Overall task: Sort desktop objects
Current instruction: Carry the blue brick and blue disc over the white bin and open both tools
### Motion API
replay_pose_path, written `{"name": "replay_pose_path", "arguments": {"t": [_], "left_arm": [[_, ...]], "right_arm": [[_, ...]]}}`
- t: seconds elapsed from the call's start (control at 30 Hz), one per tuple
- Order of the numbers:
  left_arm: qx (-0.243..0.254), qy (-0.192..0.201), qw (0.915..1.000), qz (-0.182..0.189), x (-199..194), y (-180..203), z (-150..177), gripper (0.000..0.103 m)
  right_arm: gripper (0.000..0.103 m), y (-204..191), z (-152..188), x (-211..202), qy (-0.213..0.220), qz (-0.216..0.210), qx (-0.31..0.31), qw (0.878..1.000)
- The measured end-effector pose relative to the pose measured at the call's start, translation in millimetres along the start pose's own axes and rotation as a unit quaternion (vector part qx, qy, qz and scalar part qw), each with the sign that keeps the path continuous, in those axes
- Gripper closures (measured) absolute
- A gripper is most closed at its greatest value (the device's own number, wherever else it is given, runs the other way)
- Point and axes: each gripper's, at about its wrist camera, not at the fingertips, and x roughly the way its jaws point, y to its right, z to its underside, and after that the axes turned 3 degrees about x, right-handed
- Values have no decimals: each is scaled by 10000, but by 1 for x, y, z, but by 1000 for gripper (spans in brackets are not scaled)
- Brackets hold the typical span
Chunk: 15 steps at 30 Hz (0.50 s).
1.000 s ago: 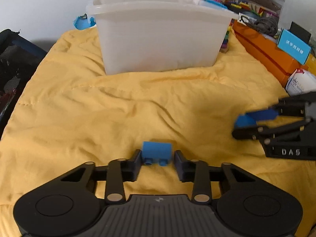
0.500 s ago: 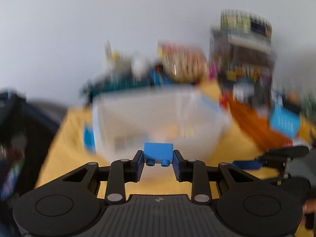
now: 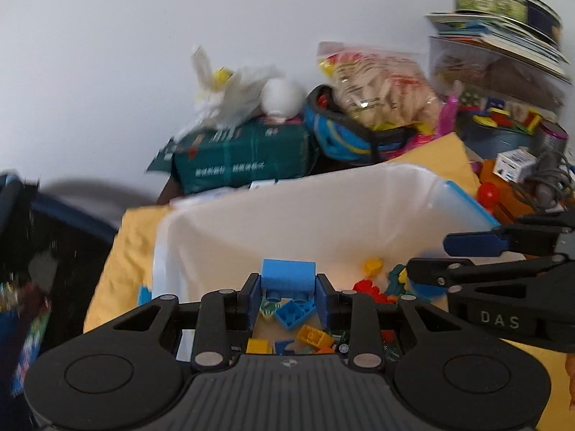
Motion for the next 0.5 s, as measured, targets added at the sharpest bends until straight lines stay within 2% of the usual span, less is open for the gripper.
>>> {"name": "replay_pose_path", "arguments": {"t": [0.03, 0.1, 0.17, 0.23, 0.3, 0.33, 0.37, 0.4, 0.43, 0.47, 0.5], "left_arm": [[-97, 25, 9999, -9, -2, -2, 0, 61], [-82, 124, 9998, -151, -10, -3, -2, 33], [79, 258, 9986, -465, -21, 0, -7, 29], [188, 408, 9981, -427, -35, 1, -14, 29], [223, 624, 9973, -317, -57, 4, -20, 29], [268, 787, 9958, -375, -69, 5, -22, 29], [296, 974, 9934, -529, -83, 8, -24, 23], [310, 1111, 9909, -695, -91, 12, -25, 11], [315, 1234, 9876, -913, -98, 15, -26, 5], [335, 1289, 9850, -1093, -101, 19, -28, 1], [376, 1254, 9854, -1088, -100, 19, -31, 1]], "right_arm": [[58, 0, 0, 1, -43, 7, 13, 10000], [51, 0, -1, -3, -84, 10, -42, 10000], [46, -2, -5, -11, -81, 27, -218, 9997], [45, -2, -10, -17, -53, 73, -319, 9995], [40, -1, -15, -25, -8, 83, -325, 9994], [36, 0, -18, -28, 34, 102, -336, 9994], [33, 0, -20, -33, 92, 109, -360, 9992], [33, -1, -21, -37, 137, 103, -385, 9991], [33, -1, -22, -41, 173, 95, -404, 9990], [32, 0, -23, -43, 173, 92, -417, 9989], [32, 0, -24, -43, 148, 98, -431, 9989]]}}
